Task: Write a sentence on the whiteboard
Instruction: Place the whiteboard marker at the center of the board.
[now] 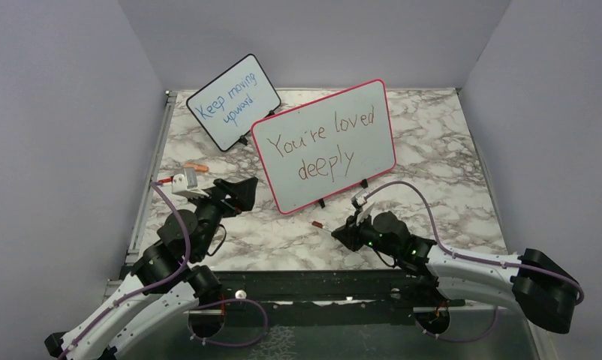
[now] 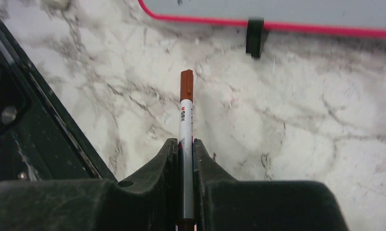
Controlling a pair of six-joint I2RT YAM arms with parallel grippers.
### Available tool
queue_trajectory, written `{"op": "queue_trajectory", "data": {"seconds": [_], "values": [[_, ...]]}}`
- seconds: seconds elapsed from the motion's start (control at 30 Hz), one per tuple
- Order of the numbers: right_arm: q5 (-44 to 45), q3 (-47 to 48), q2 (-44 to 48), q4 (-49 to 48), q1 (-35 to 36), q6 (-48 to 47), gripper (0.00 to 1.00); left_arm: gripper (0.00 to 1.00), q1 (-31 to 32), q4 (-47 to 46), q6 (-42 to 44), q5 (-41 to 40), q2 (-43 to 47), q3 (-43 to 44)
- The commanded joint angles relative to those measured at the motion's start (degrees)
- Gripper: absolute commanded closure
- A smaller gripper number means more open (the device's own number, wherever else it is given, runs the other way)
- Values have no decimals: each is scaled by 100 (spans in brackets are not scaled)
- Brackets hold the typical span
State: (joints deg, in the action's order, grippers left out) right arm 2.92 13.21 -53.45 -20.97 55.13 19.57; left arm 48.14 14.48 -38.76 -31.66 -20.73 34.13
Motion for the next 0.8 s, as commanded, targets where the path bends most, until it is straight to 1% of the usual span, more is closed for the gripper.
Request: {"op": "queue_trajectory", "data": {"seconds": [0.0, 0.1, 0.2, 0.3, 0.37, 0.5, 0.63, 0.77], "values": [[-254, -332, -366, -95, 6, 320, 99, 1, 11, 896, 585, -182, 254, 255], [-116, -367, -584, -30, 6, 453, 97, 1, 13, 986, 750, -148, 361, 264], [4, -400, -686, 34, 6, 611, 92, 1, 11, 1030, 825, -202, 423, 232], [316, -469, -618, 219, 5, 824, 84, 1, 12, 1030, 831, -201, 455, 200], [527, -507, -492, 361, 4, 987, 78, 1, 14, 1030, 863, -208, 465, 204], [899, -459, -159, 797, 6, 1353, 69, 1, 12, 1039, 931, -149, 519, 206], [1091, -369, 151, 1296, 6, 1502, 62, 1, 11, 1039, 926, -180, 608, 186], [1439, -202, 700, 1876, 6, 1716, 56, 1, 13, 1039, 959, -221, 662, 203]]}}
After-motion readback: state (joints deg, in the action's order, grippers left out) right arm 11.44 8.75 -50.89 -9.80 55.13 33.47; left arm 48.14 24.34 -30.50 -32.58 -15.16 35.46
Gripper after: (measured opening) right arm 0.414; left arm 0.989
